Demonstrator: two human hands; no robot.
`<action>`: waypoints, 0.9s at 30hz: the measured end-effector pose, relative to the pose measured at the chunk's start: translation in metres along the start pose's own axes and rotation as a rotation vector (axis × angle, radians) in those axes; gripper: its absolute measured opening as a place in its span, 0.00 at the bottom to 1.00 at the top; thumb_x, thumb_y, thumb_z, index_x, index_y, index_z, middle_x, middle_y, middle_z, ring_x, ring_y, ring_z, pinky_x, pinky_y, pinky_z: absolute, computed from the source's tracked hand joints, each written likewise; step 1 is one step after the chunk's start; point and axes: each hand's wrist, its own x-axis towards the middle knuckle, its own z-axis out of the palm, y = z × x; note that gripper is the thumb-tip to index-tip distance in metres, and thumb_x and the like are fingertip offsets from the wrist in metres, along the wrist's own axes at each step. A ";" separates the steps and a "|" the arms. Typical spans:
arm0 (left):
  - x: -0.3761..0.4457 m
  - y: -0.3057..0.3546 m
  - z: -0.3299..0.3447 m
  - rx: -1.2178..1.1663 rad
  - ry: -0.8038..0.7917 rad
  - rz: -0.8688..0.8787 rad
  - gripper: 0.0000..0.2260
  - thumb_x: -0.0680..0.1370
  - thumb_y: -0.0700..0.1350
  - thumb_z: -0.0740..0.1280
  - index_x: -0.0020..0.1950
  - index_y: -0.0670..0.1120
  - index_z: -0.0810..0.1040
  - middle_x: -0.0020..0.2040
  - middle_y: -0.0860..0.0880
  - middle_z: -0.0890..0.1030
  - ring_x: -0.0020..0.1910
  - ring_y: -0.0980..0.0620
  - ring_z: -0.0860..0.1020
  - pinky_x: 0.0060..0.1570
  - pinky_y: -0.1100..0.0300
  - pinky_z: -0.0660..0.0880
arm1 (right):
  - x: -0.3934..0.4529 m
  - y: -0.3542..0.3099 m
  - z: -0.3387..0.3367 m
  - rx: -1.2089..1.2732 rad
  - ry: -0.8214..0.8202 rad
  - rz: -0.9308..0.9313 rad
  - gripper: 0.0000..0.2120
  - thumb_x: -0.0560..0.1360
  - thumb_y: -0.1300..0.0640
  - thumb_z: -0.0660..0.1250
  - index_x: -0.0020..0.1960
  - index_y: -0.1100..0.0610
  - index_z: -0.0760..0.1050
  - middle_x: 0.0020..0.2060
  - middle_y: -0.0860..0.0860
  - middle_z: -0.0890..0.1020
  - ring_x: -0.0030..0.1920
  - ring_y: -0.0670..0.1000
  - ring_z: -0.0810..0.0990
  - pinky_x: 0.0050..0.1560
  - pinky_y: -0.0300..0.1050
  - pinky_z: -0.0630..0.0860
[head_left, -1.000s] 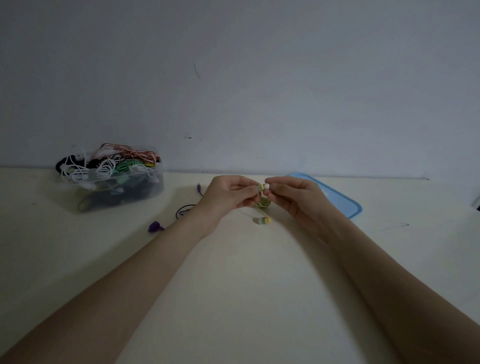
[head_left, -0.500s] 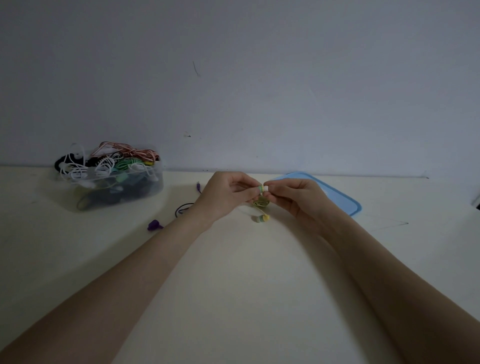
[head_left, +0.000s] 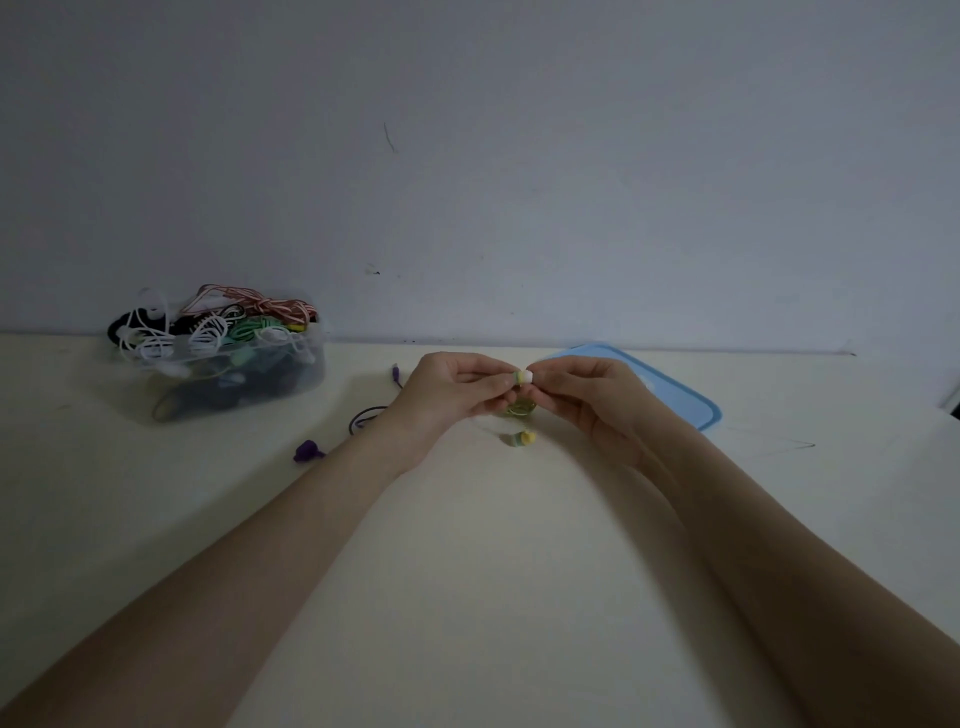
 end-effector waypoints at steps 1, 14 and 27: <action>0.000 0.000 0.000 0.007 -0.001 0.005 0.04 0.75 0.35 0.67 0.47 0.38 0.81 0.38 0.48 0.83 0.38 0.56 0.81 0.44 0.68 0.77 | 0.000 -0.001 0.000 -0.006 0.000 -0.003 0.05 0.73 0.70 0.64 0.45 0.68 0.78 0.39 0.58 0.84 0.40 0.49 0.84 0.43 0.34 0.79; -0.003 0.006 -0.001 0.263 -0.071 0.126 0.07 0.74 0.34 0.68 0.47 0.44 0.82 0.37 0.51 0.83 0.37 0.59 0.80 0.44 0.69 0.76 | -0.005 -0.003 -0.001 -0.039 -0.031 0.083 0.10 0.74 0.71 0.62 0.40 0.67 0.81 0.38 0.58 0.84 0.40 0.49 0.84 0.44 0.36 0.80; -0.002 0.003 -0.001 0.112 0.062 0.034 0.06 0.76 0.32 0.65 0.51 0.36 0.78 0.39 0.42 0.80 0.32 0.59 0.80 0.37 0.70 0.76 | -0.002 0.000 0.004 -0.198 0.019 -0.094 0.04 0.73 0.69 0.66 0.45 0.65 0.79 0.38 0.58 0.83 0.38 0.51 0.82 0.44 0.38 0.79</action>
